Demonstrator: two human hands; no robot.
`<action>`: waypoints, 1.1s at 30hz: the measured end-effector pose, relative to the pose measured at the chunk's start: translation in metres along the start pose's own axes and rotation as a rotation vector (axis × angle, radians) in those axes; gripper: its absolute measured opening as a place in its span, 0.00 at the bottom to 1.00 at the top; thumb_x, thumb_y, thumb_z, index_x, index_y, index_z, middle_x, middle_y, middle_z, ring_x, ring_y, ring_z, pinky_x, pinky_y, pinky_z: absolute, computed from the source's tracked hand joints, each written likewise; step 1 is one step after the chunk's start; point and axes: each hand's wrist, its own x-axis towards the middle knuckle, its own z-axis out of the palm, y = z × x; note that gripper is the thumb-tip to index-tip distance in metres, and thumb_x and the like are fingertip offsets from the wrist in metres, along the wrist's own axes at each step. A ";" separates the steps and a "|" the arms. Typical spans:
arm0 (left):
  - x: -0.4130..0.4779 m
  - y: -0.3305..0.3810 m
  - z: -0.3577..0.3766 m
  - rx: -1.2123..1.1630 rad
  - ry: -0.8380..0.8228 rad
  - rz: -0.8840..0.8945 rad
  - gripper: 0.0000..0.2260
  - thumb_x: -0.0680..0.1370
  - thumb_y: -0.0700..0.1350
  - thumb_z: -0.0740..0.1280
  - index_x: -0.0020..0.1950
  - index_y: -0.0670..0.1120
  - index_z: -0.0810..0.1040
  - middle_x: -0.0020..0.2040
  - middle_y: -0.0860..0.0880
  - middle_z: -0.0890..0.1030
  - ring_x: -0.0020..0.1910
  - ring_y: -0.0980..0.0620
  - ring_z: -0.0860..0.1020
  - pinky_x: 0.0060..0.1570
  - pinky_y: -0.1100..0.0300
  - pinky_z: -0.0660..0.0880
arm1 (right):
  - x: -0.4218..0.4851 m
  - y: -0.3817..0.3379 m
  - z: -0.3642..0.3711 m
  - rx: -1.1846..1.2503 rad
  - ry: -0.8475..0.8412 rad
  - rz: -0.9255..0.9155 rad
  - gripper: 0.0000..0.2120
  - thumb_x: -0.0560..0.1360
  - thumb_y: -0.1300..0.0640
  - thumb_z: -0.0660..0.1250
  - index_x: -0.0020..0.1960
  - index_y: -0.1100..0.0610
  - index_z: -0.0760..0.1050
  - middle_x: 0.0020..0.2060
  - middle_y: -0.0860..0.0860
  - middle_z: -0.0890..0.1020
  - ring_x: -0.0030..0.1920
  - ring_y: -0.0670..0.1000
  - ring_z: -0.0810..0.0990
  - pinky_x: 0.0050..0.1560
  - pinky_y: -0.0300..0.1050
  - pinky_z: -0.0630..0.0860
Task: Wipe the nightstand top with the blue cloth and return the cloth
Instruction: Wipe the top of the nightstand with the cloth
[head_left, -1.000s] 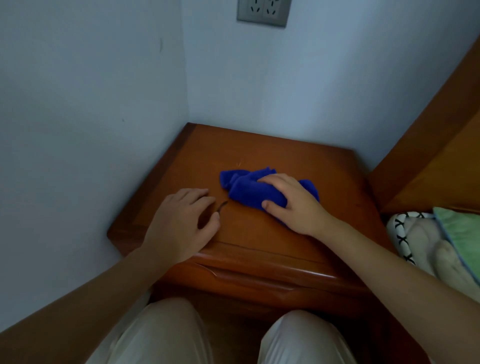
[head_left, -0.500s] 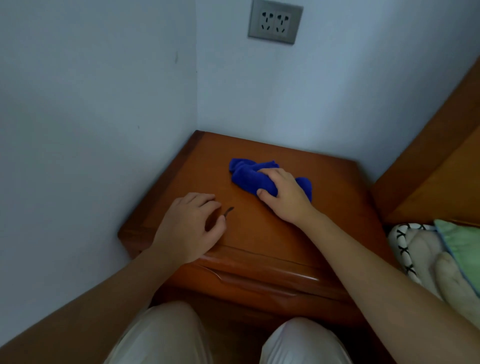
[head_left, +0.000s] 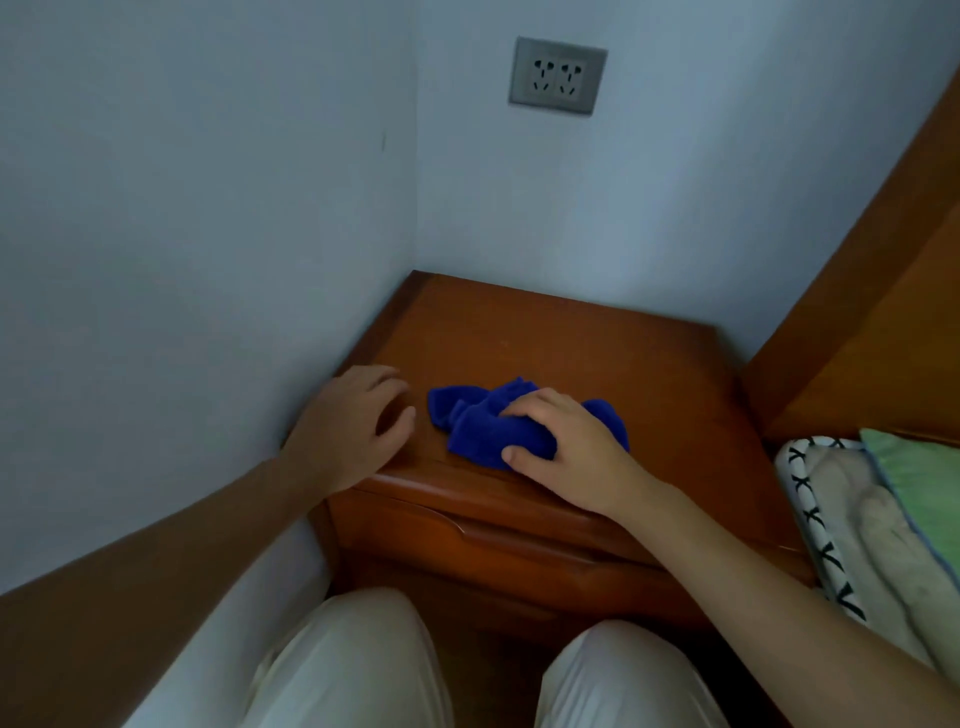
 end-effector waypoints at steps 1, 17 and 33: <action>-0.002 -0.007 0.001 0.026 -0.012 -0.018 0.21 0.78 0.56 0.59 0.58 0.44 0.82 0.60 0.45 0.81 0.58 0.45 0.79 0.58 0.48 0.76 | 0.004 -0.002 0.002 -0.035 -0.012 -0.040 0.21 0.78 0.43 0.68 0.69 0.45 0.72 0.66 0.39 0.73 0.67 0.41 0.69 0.69 0.41 0.66; -0.007 -0.016 0.009 0.017 0.018 -0.046 0.20 0.77 0.56 0.60 0.61 0.47 0.83 0.63 0.48 0.81 0.62 0.48 0.78 0.61 0.51 0.74 | 0.141 0.053 0.010 -0.068 0.037 -0.022 0.20 0.80 0.47 0.66 0.71 0.50 0.74 0.68 0.47 0.76 0.68 0.49 0.72 0.71 0.50 0.68; -0.008 -0.016 0.010 0.022 0.024 -0.033 0.20 0.77 0.55 0.61 0.61 0.46 0.83 0.63 0.47 0.81 0.61 0.47 0.78 0.59 0.48 0.75 | 0.098 0.032 0.009 -0.149 -0.046 -0.219 0.18 0.83 0.48 0.61 0.72 0.48 0.72 0.69 0.42 0.74 0.70 0.41 0.68 0.70 0.34 0.58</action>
